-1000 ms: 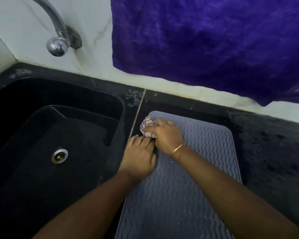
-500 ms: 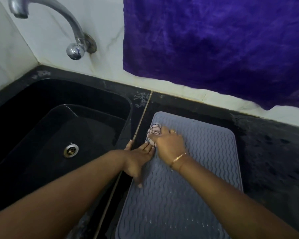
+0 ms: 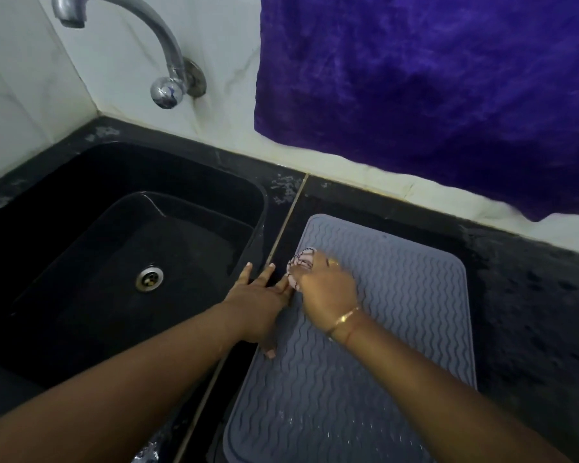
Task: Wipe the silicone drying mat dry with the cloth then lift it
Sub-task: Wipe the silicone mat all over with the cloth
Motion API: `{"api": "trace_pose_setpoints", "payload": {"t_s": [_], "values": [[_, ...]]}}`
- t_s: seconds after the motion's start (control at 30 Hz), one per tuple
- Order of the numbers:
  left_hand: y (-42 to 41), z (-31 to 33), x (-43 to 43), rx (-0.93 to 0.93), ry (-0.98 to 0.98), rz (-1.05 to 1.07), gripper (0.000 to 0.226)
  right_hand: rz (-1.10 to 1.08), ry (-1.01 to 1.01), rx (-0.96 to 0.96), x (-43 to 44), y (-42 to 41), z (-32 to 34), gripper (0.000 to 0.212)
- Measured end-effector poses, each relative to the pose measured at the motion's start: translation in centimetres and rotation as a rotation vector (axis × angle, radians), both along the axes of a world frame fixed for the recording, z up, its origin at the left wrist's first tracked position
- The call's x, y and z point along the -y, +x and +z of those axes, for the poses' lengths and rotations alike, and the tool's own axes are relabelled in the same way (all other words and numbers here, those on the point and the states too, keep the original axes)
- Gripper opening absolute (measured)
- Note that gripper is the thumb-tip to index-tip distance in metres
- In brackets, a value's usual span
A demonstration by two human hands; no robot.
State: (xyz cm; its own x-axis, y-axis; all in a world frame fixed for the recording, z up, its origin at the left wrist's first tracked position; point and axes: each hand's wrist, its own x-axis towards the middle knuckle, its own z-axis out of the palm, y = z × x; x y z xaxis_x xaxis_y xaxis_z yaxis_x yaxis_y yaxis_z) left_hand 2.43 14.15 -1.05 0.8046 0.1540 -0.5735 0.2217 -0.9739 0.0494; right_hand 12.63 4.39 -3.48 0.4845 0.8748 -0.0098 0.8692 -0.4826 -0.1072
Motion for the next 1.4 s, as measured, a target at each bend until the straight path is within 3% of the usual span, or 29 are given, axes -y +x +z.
{"api": "trace_pose_setpoints", "payload": {"t_s": [0.17,0.3,0.4,0.57,0.73,0.87,1.13,1.23,1.4], "values": [[0.1,0.2,0.3,-0.02,0.017,0.029,0.12,-0.052,-0.097,0.165,-2.3,5.9,1.2,0.036],[0.4,0.4,0.5,-0.043,0.033,0.025,0.121,-0.208,-0.137,0.105,-4.9,9.0,2.5,0.039],[0.6,0.4,0.5,-0.056,0.045,0.02,0.123,-0.128,-0.127,0.084,-4.2,5.8,1.8,0.032],[0.7,0.3,0.5,-0.07,0.059,0.017,0.124,-0.046,-0.004,0.071,1.1,-0.7,-0.9,0.041],[1.1,0.3,1.0,-0.083,0.113,0.001,0.124,-0.084,-0.041,0.181,-2.0,4.8,0.2,0.035],[1.1,0.5,1.1,-0.091,0.095,0.026,0.124,-0.272,-0.093,0.111,-5.7,8.8,1.7,0.039],[-0.3,0.6,0.6,0.026,0.053,0.101,0.118,-0.164,-0.027,0.038,-0.4,-0.3,-0.2,0.037],[-1.7,0.4,0.8,0.1,0.026,0.15,0.105,-0.116,0.001,0.045,1.3,-1.9,-0.8,0.038],[-5.0,-0.8,1.8,0.254,0.034,0.143,0.064,-0.208,-0.043,0.0,-1.8,3.1,1.5,0.034]]}}
